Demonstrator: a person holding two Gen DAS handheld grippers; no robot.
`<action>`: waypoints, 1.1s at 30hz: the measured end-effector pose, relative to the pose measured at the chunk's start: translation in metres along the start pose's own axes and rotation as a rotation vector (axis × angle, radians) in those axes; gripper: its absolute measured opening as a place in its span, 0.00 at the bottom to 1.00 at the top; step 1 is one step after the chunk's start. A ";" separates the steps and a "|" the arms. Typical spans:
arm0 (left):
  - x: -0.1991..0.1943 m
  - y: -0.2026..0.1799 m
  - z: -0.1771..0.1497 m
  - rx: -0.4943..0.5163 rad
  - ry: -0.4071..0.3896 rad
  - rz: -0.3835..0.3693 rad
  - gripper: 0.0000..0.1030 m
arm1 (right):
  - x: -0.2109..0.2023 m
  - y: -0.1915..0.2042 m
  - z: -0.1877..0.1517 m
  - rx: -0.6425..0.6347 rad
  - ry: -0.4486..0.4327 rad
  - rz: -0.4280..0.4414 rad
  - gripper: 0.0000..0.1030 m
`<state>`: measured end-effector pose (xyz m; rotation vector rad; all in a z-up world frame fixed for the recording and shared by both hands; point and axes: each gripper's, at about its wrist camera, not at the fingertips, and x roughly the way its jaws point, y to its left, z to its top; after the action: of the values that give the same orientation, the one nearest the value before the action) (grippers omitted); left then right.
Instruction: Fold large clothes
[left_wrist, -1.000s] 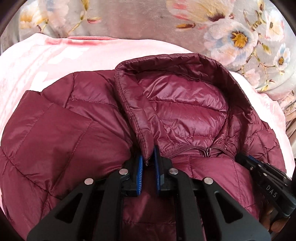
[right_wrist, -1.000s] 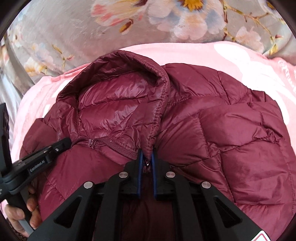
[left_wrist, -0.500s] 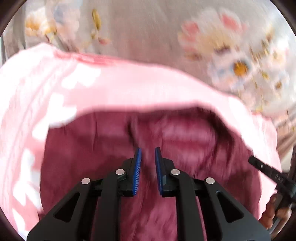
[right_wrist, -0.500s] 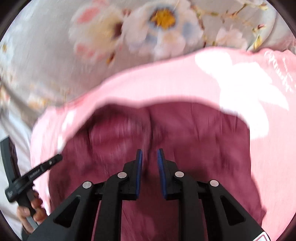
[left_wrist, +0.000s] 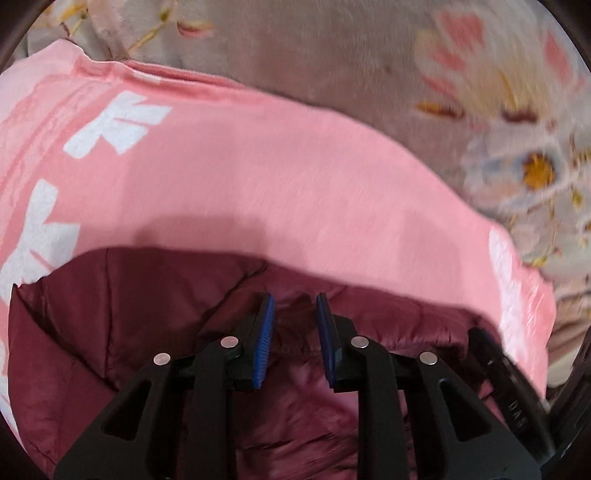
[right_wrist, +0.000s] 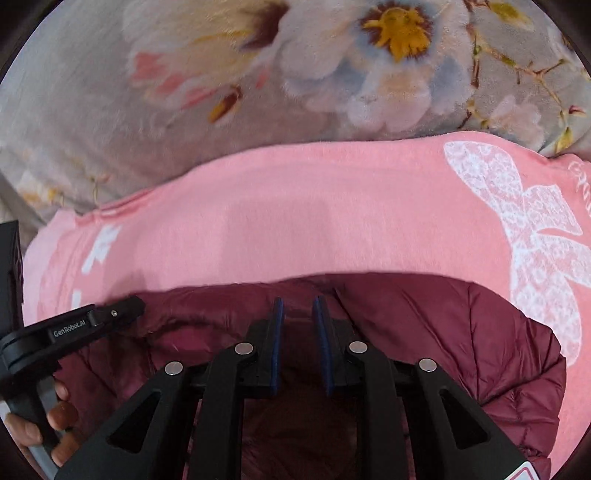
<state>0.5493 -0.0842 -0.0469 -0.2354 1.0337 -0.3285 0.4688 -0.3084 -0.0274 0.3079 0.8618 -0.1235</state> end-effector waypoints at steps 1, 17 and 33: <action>0.002 0.003 -0.004 0.008 0.005 0.003 0.20 | 0.001 -0.002 -0.006 -0.015 0.006 -0.003 0.18; 0.013 -0.010 -0.042 0.230 -0.155 0.157 0.20 | 0.020 -0.007 -0.035 -0.104 -0.014 -0.056 0.07; 0.014 -0.015 -0.044 0.259 -0.165 0.196 0.22 | 0.020 -0.011 -0.035 -0.083 -0.019 -0.033 0.07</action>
<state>0.5154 -0.1051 -0.0743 0.0718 0.8340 -0.2571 0.4541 -0.3073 -0.0667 0.2142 0.8506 -0.1204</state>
